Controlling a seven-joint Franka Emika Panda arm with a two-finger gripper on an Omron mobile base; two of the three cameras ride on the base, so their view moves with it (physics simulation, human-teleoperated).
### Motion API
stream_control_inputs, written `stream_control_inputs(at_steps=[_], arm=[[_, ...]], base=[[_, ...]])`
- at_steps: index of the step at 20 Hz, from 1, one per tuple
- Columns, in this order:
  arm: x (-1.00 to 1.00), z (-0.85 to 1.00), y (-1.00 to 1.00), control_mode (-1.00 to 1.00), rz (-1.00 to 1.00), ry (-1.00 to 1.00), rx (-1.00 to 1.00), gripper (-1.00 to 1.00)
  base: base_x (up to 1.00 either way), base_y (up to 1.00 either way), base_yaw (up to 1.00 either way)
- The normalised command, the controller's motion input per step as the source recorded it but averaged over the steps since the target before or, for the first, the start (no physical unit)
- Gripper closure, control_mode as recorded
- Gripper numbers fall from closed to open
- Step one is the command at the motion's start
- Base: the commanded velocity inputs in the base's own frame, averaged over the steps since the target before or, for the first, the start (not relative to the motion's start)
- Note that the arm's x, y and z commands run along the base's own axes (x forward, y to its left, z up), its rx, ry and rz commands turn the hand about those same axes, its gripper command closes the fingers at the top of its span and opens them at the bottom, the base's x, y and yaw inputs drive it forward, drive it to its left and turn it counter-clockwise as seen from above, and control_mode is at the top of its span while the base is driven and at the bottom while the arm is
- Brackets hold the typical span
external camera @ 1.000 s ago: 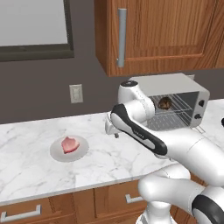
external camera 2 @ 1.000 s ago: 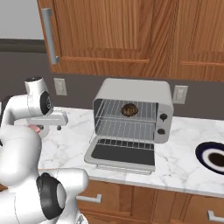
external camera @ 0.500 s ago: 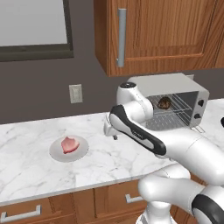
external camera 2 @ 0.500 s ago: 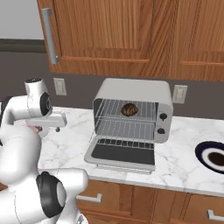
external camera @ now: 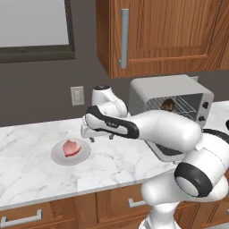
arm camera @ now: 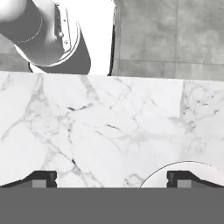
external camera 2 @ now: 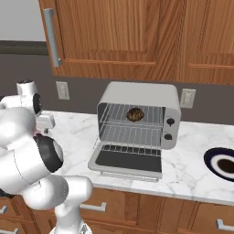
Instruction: Open the toaster oven door. Place the bread on the top rack in the toaster oven and place the steak on the bottom rack.
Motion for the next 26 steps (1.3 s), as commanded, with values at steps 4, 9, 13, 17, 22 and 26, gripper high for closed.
stream_control_inputs(at_steps=[4, 9, 13, 17, 22, 26], arm=[[0.49, -0.39, 0.66, -1.00, -0.13, -0.01, -0.03, -1.00], [0.28, -0.61, 0.39, -1.00, -0.09, -0.05, -0.01, -1.00], [0.24, -0.67, 0.09, -1.00, -0.05, -0.01, 0.02, -1.00], [0.38, -0.57, 0.10, -1.00, -0.05, 0.00, 0.01, -1.00], [0.40, -0.27, 0.26, -1.00, -0.07, -0.02, 0.00, -1.00], [0.32, -0.19, 0.34, -1.00, -0.09, -0.03, 0.00, -1.00]], base=[[0.00, 0.00, 0.00], [0.00, 0.00, 0.00], [0.00, 0.00, 0.00], [0.00, 0.00, 0.00], [0.00, 0.00, 0.00], [0.00, 0.00, 0.00]])
